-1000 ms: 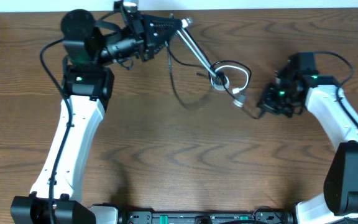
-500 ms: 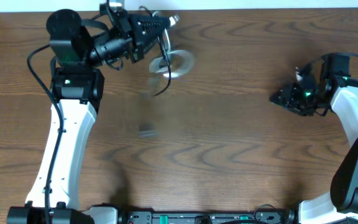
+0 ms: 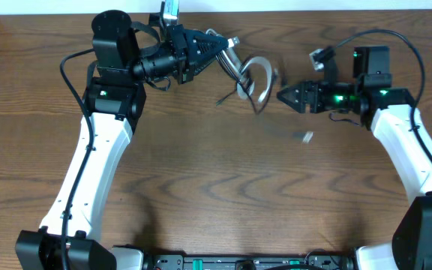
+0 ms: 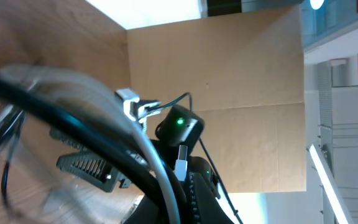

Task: Untangle cables

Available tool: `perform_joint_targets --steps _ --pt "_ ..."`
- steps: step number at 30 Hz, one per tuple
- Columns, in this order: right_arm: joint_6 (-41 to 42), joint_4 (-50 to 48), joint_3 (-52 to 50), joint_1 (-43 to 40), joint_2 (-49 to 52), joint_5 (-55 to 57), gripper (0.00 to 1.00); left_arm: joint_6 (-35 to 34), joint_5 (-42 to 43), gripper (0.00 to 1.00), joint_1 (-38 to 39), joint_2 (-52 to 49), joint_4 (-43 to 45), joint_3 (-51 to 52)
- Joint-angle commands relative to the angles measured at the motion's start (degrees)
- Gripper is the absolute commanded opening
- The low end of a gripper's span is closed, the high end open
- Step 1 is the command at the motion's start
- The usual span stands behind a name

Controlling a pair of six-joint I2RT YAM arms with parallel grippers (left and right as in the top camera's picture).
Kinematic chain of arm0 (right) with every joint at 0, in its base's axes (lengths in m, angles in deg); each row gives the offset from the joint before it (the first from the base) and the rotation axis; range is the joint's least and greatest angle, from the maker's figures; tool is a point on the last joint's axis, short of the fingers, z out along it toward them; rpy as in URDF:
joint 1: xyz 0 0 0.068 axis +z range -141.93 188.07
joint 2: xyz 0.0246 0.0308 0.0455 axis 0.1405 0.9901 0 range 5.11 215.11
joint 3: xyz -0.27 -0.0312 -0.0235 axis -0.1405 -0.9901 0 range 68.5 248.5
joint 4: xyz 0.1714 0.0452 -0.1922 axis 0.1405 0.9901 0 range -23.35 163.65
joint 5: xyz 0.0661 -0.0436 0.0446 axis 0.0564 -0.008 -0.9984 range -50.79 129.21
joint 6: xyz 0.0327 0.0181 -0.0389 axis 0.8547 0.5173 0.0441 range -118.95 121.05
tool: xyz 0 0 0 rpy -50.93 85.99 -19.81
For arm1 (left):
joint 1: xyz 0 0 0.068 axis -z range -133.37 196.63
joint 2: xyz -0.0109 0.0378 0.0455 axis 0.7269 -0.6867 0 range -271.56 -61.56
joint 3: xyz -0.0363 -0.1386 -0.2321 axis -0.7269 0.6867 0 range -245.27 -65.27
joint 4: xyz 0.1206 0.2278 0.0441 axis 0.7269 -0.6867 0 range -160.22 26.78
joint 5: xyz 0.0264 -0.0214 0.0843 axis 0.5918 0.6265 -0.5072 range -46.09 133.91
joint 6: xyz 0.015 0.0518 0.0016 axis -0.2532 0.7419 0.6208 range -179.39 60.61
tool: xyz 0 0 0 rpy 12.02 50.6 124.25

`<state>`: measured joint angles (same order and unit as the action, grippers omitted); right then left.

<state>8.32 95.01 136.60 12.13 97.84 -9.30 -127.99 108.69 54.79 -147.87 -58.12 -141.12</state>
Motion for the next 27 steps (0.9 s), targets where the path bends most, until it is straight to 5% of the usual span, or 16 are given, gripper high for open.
perform_joint_targets --steps 1,15,27 --pt "5.09 -3.48 0.79 2.80 -0.42 -2.01 0.74 2.91 0.81 0.07 0.22 0.02 -0.79 -1.62" --pt "19.98 -21.64 0.79 10.23 2.91 -1.16 0.72 4.57 0.00 0.07 3.28 -0.31 -1.66 -1.62" --pt "17.55 -24.76 0.79 15.37 4.35 0.48 0.75 8.55 3.21 0.07 3.96 -0.52 -2.97 -1.62"
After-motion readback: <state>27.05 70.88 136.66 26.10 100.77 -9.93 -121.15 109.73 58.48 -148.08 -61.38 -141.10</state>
